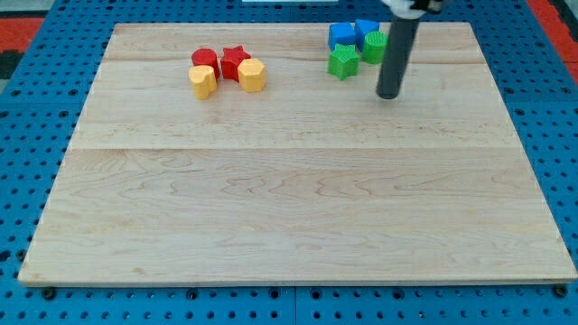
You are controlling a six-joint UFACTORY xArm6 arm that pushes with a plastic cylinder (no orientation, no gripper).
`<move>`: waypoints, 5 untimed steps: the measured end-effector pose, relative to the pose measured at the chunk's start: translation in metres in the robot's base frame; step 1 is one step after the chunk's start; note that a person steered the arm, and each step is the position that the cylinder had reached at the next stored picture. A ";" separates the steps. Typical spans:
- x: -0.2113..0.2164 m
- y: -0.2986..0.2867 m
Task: Push the green star into the cube
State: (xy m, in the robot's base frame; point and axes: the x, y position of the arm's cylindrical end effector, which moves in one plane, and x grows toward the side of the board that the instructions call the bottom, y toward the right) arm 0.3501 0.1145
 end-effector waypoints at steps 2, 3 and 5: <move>-0.062 -0.046; -0.067 -0.019; -0.002 -0.016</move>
State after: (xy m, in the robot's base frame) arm 0.3483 0.0987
